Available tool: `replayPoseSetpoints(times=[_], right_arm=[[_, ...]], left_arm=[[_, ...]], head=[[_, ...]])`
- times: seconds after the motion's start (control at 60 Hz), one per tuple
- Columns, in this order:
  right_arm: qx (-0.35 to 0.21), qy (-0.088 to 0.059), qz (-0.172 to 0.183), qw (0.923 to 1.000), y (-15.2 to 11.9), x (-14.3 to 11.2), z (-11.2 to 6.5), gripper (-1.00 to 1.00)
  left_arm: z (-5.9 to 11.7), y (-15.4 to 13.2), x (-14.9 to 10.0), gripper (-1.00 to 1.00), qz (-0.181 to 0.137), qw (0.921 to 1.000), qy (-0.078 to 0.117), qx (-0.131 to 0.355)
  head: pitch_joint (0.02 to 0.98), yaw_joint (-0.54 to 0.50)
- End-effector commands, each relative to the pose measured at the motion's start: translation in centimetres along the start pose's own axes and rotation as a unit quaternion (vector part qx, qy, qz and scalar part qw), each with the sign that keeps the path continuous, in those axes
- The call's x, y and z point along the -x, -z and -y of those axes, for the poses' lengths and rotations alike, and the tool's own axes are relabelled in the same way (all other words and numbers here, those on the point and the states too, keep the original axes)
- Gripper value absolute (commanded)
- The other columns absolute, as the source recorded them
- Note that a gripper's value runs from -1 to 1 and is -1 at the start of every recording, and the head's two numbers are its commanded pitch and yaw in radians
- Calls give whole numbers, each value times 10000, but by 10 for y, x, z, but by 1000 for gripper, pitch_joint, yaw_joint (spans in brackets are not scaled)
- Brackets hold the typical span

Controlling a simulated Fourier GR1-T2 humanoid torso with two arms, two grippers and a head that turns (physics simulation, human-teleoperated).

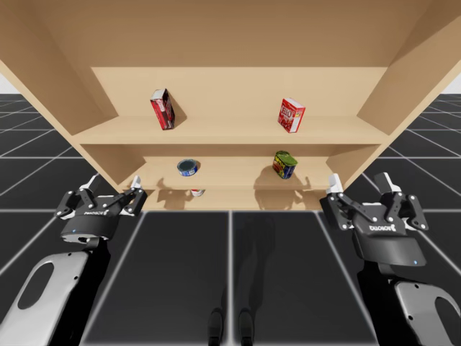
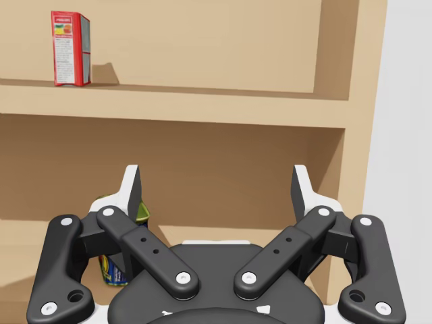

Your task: Look through the shelves, find the red soup can, and take it.

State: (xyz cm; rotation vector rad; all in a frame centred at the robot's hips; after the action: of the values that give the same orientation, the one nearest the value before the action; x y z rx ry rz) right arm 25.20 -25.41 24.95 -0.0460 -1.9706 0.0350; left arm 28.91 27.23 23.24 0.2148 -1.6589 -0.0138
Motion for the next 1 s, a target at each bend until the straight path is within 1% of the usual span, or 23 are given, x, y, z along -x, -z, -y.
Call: replayPoseSetpoints(times=[0.017,0.05,0.083,0.133,0.15,0.183,0.333,0.367,0.533,0.55,0.6,0.617,0.667,0.733,0.883,0.917,1.0], right_arm=[[69,-38,59,10000,-2,0,-3,-1000],[48,-75,86,9999,-2,-1,-3,-1000],[-6,-26,108,9999,-1,-1,-4,-1000],[36,-76,108,9999,-1,-1,-4,-1000],[-22,-32,72,10000,-1,-1,-3,-1000],[-9,-3,56,10000,0,-1,-2,-1000],[-38,-12,25,10000,0,-1,-2,-1000],[-50,-9,14,10000,0,-1,-2,-1000],[-47,-20,-7,10000,0,-1,-2,-1000],[-55,-16,-18,10000,0,-1,-2,-1000],[-62,-13,-32,10000,0,-1,-2,-1000],[-65,-9,-44,10000,0,-1,-2,-1000],[-69,-8,-63,10000,0,-1,-2,-1000],[-87,-2,-117,9999,0,0,-4,-1000],[-131,-13,-168,9998,0,1,-6,-1000],[-148,-14,-175,9997,-1,1,-6,-1000],[-140,-18,-190,9997,-1,2,-7,-1000]], left_arm=[[0,0,0,-1000,1,10000,5,2],[0,0,0,-1000,1,10000,4,2],[0,0,0,-1000,0,10000,6,0],[0,0,0,-1000,3,10000,14,-7],[0,0,0,-1000,7,10000,31,-21],[0,0,0,-1000,4,10000,32,-21],[1,0,0,-1000,-2,10000,37,-18],[1,0,0,-1000,0,10000,48,-20],[2,0,0,-1000,-8,10000,90,-16],[2,0,0,-1000,-10,10000,96,-11],[2,0,0,-1000,-15,9999,116,-9],[2,0,0,-1000,-15,9999,124,-8],[2,0,0,-1000,-14,9999,134,-4],[2,0,0,-1000,-18,9999,165,-2],[2,0,0,-1000,-7,9999,169,16],[2,0,0,-1000,-9,9999,169,19],[2,-1,0,-1000,-9,9999,159,19]], head=[[89,-24],[92,-24],[102,-26],[117,-27],[136,-27],[152,-27],[262,-20],[298,-16],[408,-9],[438,-6],[465,-1],[492,4],[521,12],[584,34],[650,94],[670,125],[694,163]])
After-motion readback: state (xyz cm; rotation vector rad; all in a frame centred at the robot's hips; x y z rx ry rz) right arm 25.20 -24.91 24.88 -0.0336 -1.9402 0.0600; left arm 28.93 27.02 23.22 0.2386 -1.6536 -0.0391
